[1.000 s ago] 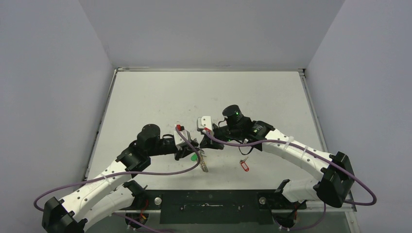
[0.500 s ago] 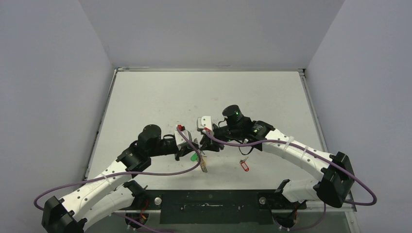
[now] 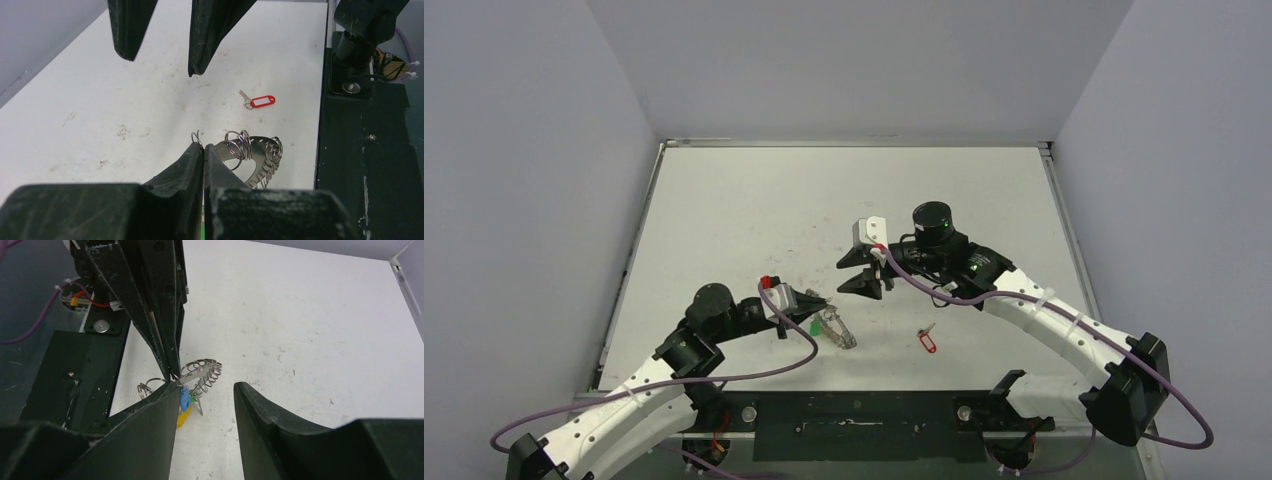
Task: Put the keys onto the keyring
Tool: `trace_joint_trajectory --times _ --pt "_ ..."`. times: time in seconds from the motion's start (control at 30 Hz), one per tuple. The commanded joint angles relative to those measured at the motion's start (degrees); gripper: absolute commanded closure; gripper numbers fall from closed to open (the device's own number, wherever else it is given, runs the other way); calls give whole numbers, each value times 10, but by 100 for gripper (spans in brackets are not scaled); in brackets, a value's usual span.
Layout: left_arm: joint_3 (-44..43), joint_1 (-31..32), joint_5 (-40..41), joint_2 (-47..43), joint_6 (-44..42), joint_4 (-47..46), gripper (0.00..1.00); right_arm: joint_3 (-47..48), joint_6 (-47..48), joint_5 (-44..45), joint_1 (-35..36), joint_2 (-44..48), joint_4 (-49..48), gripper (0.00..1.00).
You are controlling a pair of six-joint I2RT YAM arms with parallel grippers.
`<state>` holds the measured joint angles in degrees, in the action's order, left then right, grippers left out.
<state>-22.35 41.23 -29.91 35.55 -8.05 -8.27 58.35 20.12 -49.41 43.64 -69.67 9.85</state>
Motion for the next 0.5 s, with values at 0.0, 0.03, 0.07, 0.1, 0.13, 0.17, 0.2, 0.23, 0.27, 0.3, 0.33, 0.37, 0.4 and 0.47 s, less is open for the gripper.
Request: trace_joint_trajectory --times 0.0,0.03,0.07,0.1,0.13,0.17,0.2,0.23,0.27,0.3,0.33,0.37,0.4,0.47 --pt "7 3 6 -24 23 -116 100 -5 -1 -81 0 -6 -52 56" --pt "7 3 6 -26 23 -117 100 -7 2 -88 1 -8 -53 57" --pt "7 3 6 -27 24 -118 100 -8 4 -94 1 -9 -54 57" --pt "7 3 6 -28 24 -119 100 -9 7 -101 1 -12 -54 59" --pt "7 3 5 -28 26 -120 100 -10 11 -107 1 -13 -53 60" --pt "6 3 5 -28 26 -120 100 -11 16 -112 1 -14 -52 60" --pt "5 3 5 -28 26 -120 100 -12 18 -116 1 -16 -51 61" --pt "4 3 4 -27 25 -120 100 -13 21 -120 1 -18 -50 61" --pt "3 3 4 -27 25 -120 100 -13 24 -125 1 -19 -50 62" --pt "2 3 3 -26 26 -120 100 -13 25 -128 2 -22 -50 63" --pt "1 3 2 -24 26 -121 100 -13 27 -131 2 -24 -50 64" --pt "0 3 1 -24 26 -121 100 -13 28 -134 3 -26 -50 64" --pt "-1 3 0 -24 26 -121 100 -13 29 -136 5 -29 -50 65" --pt "-1 3 0 -24 26 -121 100 -12 32 -138 7 -35 -50 65"
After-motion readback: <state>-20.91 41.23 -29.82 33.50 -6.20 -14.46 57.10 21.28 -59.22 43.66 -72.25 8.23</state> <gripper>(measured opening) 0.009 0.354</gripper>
